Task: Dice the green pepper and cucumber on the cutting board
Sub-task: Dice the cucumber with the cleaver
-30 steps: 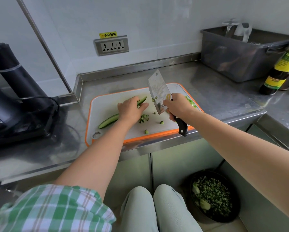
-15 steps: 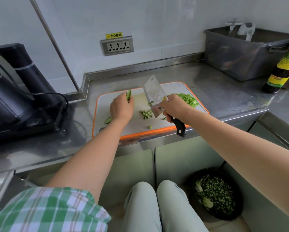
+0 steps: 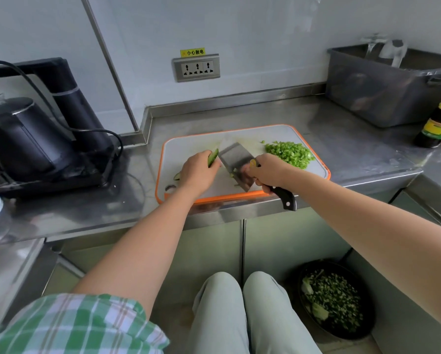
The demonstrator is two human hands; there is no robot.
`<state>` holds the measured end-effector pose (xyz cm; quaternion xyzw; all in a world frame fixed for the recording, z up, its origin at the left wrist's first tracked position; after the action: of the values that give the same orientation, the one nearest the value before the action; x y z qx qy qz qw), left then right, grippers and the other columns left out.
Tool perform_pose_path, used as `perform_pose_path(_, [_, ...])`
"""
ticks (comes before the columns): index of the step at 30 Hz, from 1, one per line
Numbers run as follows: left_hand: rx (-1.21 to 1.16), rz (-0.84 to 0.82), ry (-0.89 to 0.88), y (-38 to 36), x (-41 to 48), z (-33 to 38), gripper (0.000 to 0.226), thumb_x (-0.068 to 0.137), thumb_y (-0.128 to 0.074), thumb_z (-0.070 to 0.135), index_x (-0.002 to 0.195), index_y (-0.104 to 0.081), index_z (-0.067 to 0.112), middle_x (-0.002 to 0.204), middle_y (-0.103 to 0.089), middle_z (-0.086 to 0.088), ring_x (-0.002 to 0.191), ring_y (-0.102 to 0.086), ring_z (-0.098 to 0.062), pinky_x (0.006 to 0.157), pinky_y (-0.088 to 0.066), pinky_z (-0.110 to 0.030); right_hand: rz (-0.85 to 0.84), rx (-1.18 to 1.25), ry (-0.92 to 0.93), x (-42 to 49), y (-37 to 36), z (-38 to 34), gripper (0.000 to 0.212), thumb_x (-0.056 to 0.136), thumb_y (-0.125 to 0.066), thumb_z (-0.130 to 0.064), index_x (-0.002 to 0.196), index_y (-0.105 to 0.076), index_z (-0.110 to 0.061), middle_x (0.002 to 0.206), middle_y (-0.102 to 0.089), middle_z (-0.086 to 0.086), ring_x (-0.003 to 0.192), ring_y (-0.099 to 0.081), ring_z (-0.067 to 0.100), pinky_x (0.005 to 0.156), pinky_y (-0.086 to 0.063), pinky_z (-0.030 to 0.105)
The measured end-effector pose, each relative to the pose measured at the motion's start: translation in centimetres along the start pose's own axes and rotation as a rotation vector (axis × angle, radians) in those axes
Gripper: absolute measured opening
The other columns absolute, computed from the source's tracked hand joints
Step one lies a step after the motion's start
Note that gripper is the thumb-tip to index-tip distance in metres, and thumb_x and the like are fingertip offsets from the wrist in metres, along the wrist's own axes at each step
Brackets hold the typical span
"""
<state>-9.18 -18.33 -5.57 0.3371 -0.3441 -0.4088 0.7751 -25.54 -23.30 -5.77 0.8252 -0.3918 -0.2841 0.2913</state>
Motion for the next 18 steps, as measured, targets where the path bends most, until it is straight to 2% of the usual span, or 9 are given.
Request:
perform_pose_path(3, [0.000,-0.035,-0.003,-0.5,0.0,0.0,0.026,0.094,-0.053,0.030,0.094,-0.065,0.007,0.092,-0.064,-0.015,0.087,-0.056,-0.036,0.065,-0.037,-0.036,0.069,-0.025,-0.011,1.0,1.4,0.7,0.021,0.096,-0.045,-0.009,0.075,-0.045,-0.005,0.052,-0.048,0.009,0.024,-0.044,0.012,0.035,-0.035,0.017])
perform_pose_path(7, [0.015,-0.032,0.018,-0.6,-0.1,0.0,0.031,0.094,-0.053,0.030,0.075,-0.051,0.006,0.072,-0.050,-0.009,0.079,-0.054,-0.038,0.059,-0.029,-0.036,0.163,0.021,-0.036,1.8,2.6,1.2,0.017,0.091,-0.039,-0.003,0.075,-0.039,-0.008,0.059,-0.050,0.012,0.034,-0.048,0.019,0.037,-0.037,0.020])
perform_pose_path(9, [0.037,-0.006,0.034,-0.2,-0.1,-0.3,0.032,0.096,-0.051,0.030,0.073,-0.044,0.009,0.071,-0.047,-0.008,0.078,-0.053,-0.038,0.058,-0.029,-0.036,0.115,0.127,-0.029,1.8,2.2,0.9,0.015,0.089,-0.039,-0.001,0.076,-0.043,-0.004,0.064,-0.050,0.015,0.035,-0.045,0.020,0.039,-0.036,0.022])
perform_pose_path(12, [0.070,0.060,0.082,0.5,0.0,-0.9,0.029,0.097,-0.048,0.030,0.076,-0.043,0.010,0.083,-0.057,-0.016,0.083,-0.054,-0.038,0.060,-0.030,-0.035,0.012,0.226,-0.028,0.8,0.8,-0.3,0.013,0.091,-0.040,-0.001,0.080,-0.047,-0.002,0.062,-0.047,0.013,0.033,-0.041,0.017,0.038,-0.036,0.020])
perform_pose_path(14, [0.067,0.080,0.105,0.6,0.0,-1.1,0.028,0.097,-0.048,0.030,0.078,-0.044,0.010,0.090,-0.061,-0.018,0.086,-0.055,-0.038,0.061,-0.030,-0.034,-0.054,0.210,-0.036,0.1,-0.5,-0.8,0.018,0.093,-0.042,-0.004,0.076,-0.047,-0.002,0.060,-0.047,0.012,0.035,-0.041,0.017,0.037,-0.035,0.017])
perform_pose_path(18, [0.084,0.044,0.095,0.3,-0.7,-0.9,0.029,0.097,-0.048,0.030,0.077,-0.044,0.010,0.091,-0.061,-0.019,0.086,-0.055,-0.039,0.061,-0.030,-0.034,-0.077,0.071,-0.040,-0.2,-1.6,-0.3,0.026,0.092,-0.047,-0.012,0.067,-0.046,-0.005,0.069,-0.054,0.017,0.048,-0.044,0.023,0.046,-0.037,0.023])
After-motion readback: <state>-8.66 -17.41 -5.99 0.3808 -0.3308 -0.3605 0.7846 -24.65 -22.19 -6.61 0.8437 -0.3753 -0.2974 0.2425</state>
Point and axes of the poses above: each hand's wrist, its own x-axis towards the middle knuckle, its own y-axis out of the back of the hand, z = x × y, the point moved 9 cm from there along x, towards the middle knuckle
